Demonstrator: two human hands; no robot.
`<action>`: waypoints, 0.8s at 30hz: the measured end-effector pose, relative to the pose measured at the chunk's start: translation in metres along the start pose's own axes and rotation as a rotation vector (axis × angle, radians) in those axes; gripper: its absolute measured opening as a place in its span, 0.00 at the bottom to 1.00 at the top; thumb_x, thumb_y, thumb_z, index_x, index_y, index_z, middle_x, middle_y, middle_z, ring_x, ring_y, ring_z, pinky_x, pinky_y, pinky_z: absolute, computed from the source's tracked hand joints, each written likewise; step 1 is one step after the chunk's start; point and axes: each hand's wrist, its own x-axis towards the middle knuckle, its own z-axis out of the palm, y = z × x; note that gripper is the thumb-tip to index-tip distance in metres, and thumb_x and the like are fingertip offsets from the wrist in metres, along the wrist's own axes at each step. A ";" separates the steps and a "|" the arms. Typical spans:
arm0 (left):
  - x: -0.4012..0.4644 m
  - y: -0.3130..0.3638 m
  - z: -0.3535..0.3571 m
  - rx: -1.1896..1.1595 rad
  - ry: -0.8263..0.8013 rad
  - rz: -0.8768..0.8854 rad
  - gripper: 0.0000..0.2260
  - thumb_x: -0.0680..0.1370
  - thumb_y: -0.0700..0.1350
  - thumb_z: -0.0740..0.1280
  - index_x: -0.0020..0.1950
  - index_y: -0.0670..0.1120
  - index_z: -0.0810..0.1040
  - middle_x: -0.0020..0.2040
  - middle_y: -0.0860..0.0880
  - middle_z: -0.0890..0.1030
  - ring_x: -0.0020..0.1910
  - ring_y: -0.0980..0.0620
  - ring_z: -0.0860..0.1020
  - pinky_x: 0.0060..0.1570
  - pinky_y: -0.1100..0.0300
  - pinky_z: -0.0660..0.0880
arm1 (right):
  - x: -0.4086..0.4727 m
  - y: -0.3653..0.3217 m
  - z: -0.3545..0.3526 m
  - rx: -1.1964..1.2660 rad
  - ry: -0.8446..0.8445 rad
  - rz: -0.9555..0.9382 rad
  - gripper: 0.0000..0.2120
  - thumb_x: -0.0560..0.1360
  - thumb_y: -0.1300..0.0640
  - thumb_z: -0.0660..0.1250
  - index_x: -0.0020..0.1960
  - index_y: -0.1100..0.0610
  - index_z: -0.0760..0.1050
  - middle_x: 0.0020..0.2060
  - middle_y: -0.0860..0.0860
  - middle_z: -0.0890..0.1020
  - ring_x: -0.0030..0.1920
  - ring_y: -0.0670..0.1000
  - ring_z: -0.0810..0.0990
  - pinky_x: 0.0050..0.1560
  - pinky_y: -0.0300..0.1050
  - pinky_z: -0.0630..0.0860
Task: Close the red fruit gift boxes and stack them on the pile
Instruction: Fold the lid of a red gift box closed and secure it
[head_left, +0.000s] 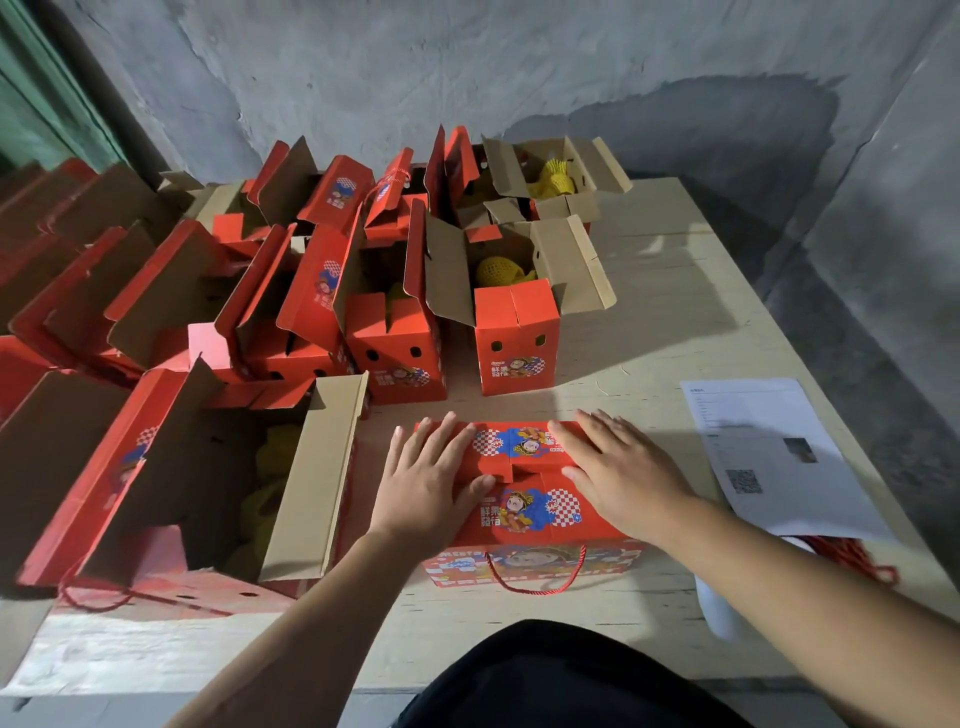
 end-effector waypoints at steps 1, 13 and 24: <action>-0.001 0.001 0.000 -0.020 0.044 -0.009 0.34 0.81 0.73 0.46 0.83 0.59 0.59 0.84 0.53 0.60 0.83 0.47 0.55 0.82 0.47 0.42 | 0.000 0.002 -0.002 -0.007 0.016 -0.018 0.29 0.86 0.41 0.54 0.84 0.46 0.52 0.81 0.56 0.62 0.80 0.58 0.63 0.80 0.54 0.61; 0.019 -0.006 -0.002 0.235 -0.031 -0.022 0.42 0.73 0.78 0.36 0.84 0.62 0.49 0.70 0.47 0.66 0.65 0.41 0.66 0.70 0.44 0.63 | 0.003 0.004 0.000 -0.052 -0.011 -0.006 0.33 0.83 0.41 0.62 0.83 0.44 0.52 0.73 0.55 0.66 0.72 0.61 0.69 0.70 0.58 0.68; -0.021 0.018 0.010 0.007 0.317 0.071 0.28 0.80 0.69 0.57 0.70 0.50 0.73 0.65 0.47 0.70 0.60 0.42 0.70 0.63 0.44 0.65 | 0.006 0.013 -0.002 0.273 -0.275 0.072 0.40 0.70 0.17 0.44 0.75 0.24 0.30 0.81 0.43 0.32 0.81 0.52 0.31 0.80 0.58 0.38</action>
